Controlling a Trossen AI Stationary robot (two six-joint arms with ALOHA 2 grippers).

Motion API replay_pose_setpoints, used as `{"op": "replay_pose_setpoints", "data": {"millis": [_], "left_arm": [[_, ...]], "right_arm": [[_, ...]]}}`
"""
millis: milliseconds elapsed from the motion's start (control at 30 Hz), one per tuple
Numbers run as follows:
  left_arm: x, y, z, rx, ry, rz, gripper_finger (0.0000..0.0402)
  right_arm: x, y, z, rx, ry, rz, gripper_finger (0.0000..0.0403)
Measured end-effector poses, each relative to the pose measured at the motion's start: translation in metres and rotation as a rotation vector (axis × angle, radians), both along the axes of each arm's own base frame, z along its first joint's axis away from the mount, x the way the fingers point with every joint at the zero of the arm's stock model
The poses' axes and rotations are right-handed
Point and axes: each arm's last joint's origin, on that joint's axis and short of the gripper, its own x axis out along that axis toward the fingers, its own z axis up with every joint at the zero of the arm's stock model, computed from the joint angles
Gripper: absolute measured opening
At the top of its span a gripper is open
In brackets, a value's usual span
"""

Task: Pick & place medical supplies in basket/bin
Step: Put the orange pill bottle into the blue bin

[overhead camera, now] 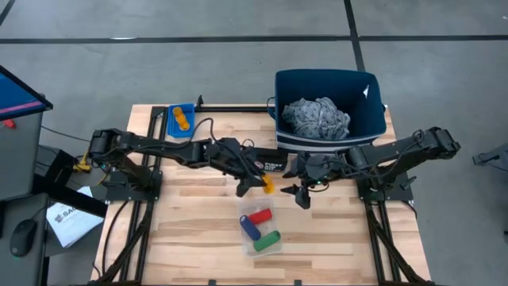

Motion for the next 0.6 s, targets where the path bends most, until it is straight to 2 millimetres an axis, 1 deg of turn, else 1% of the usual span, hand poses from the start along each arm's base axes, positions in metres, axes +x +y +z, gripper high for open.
{"op": "replay_pose_setpoints", "data": {"millis": [67,133,267,333,433,533,600], "left_arm": [[-0.006,0.0,0.007,0.029,0.006,-0.002,0.016],[-0.018,0.001,0.011,0.069,0.072,0.02,0.0162],[-0.051,0.005,0.026,0.16,0.189,0.127,0.0161],[-0.067,0.009,0.036,0.182,0.213,0.212,0.016],[-0.093,0.015,0.045,0.208,0.29,0.356,0.0162],[-0.118,0.021,0.049,0.225,0.375,0.505,0.0161],[-0.132,0.026,0.044,0.214,0.435,0.61,0.0161]], "right_arm": [[-0.002,0.002,-0.002,0.008,0.021,-0.003,0.0231],[-0.004,0.005,-0.003,0.021,0.045,-0.006,0.0231],[-0.01,0.014,-0.006,0.033,0.086,-0.024,0.0231],[-0.013,0.017,-0.007,0.03,0.098,-0.054,0.0231],[-0.015,0.022,-0.007,0.028,0.086,-0.112,0.0231],[-0.018,0.024,-0.008,0.02,0.085,-0.164,0.0231],[-0.019,0.025,-0.009,0.011,0.09,-0.19,0.0231]]}}
